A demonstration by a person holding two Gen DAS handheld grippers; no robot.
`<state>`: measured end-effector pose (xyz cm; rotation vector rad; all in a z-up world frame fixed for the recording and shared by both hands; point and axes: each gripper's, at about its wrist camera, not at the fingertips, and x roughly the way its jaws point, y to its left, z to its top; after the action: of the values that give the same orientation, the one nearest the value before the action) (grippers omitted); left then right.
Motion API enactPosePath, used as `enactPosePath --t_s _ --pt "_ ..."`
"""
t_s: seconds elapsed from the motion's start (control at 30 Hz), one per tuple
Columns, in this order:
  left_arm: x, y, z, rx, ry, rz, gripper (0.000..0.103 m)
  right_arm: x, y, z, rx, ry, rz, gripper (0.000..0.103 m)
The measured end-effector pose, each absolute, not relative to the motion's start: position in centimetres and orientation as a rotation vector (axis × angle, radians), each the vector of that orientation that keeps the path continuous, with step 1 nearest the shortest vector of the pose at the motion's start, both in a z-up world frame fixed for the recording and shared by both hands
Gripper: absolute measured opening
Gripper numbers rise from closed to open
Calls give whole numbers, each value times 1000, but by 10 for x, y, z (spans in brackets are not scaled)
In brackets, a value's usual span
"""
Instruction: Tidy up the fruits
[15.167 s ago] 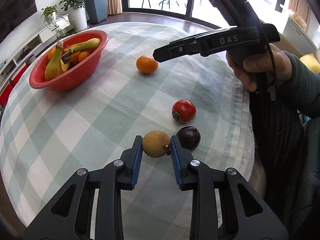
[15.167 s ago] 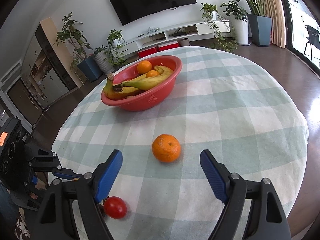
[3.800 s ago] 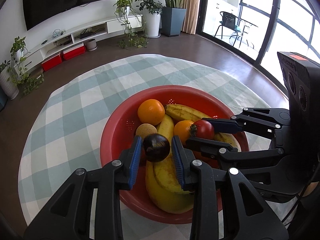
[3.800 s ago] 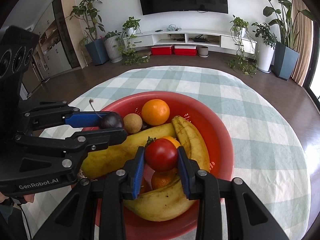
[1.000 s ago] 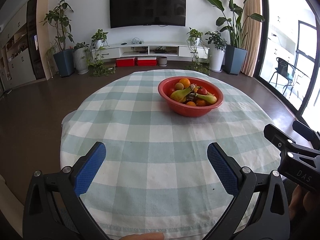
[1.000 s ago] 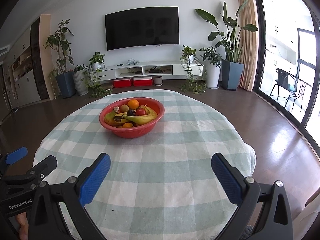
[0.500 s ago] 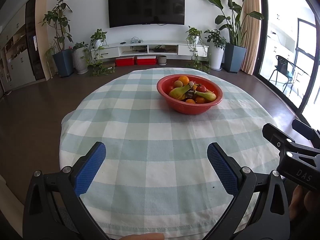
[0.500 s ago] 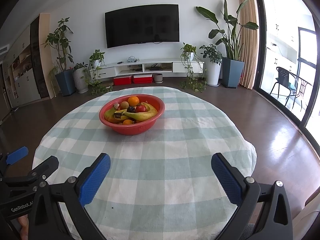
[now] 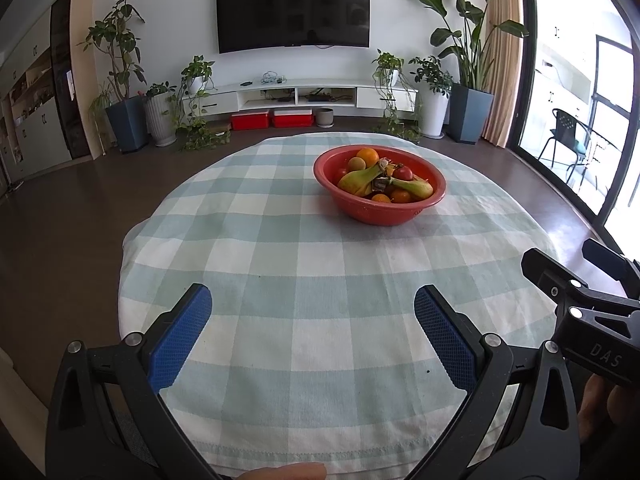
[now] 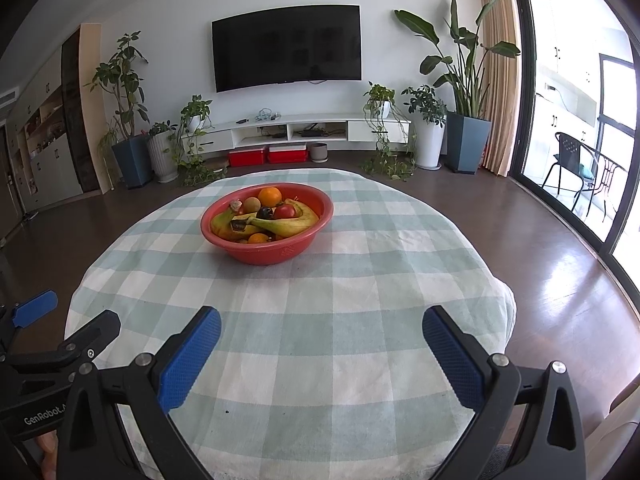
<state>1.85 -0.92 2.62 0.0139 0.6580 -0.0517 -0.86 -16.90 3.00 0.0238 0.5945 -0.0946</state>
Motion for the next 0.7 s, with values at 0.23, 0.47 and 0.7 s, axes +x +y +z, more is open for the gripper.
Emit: enactPosePath --t_s 0.23,0.47,0.7 --pt "18 -10 27 16 660 -48 103 -9 -168 30 24 595 -95 103" --pt "18 -10 27 15 659 -47 103 -9 -168 30 25 596 -94 103" --pt "16 -11 22 16 663 -57 103 -9 -169 31 24 597 -95 103"
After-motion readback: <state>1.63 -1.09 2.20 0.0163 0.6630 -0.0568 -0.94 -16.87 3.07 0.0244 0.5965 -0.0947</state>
